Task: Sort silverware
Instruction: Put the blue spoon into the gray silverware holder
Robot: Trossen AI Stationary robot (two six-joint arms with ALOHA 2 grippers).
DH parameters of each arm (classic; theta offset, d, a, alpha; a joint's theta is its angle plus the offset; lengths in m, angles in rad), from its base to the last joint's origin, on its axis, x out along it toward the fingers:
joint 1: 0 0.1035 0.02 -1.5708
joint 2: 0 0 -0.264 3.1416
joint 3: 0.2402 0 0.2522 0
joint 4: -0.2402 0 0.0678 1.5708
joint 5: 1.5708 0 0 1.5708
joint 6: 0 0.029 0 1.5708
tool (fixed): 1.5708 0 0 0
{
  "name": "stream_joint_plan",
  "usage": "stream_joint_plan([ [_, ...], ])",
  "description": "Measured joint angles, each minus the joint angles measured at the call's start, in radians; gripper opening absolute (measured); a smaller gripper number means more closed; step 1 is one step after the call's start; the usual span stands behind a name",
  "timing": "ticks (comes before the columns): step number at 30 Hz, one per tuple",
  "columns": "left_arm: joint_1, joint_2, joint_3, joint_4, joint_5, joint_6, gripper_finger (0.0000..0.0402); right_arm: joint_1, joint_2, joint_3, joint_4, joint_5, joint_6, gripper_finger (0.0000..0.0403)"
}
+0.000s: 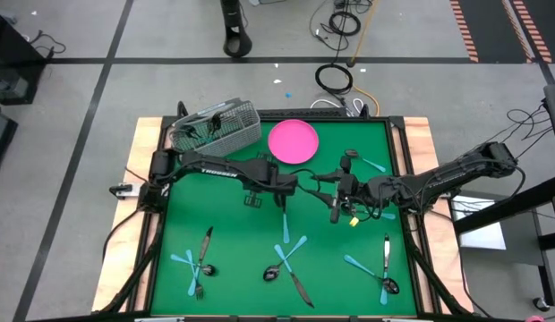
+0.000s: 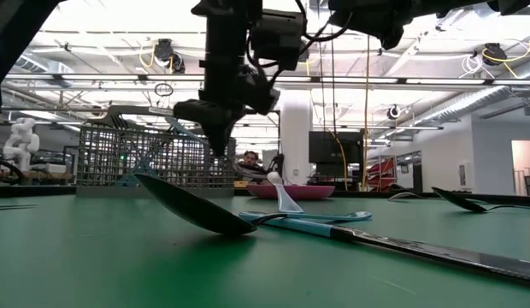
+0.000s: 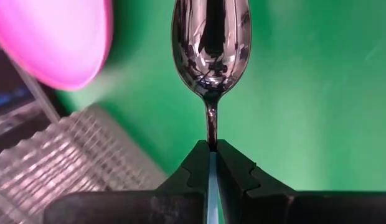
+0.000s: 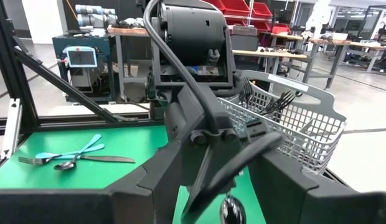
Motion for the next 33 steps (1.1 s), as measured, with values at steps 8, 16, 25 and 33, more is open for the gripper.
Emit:
stream_joint_plan([
  [8,0.0,0.0,0.0,-0.064,-0.092,-0.029,0.0013,0.0,0.0,0.0,-0.002,0.0,-0.002,0.0171],
  [16,-0.004,-0.077,0.0,-0.015,-0.051,-0.095,0.0013,0.002,0.0,0.003,-0.016,0.001,-0.002,0.0171],
  [25,-0.047,-0.373,-0.12,0.19,-0.043,-0.212,0.0013,0.038,0.0,0.003,-0.031,0.001,-0.01,0.0171],
  [33,-0.072,-0.694,-0.44,0.538,-0.065,-0.289,0.0013,0.059,0.0,0.003,-0.029,0.005,-0.01,0.0171],
])
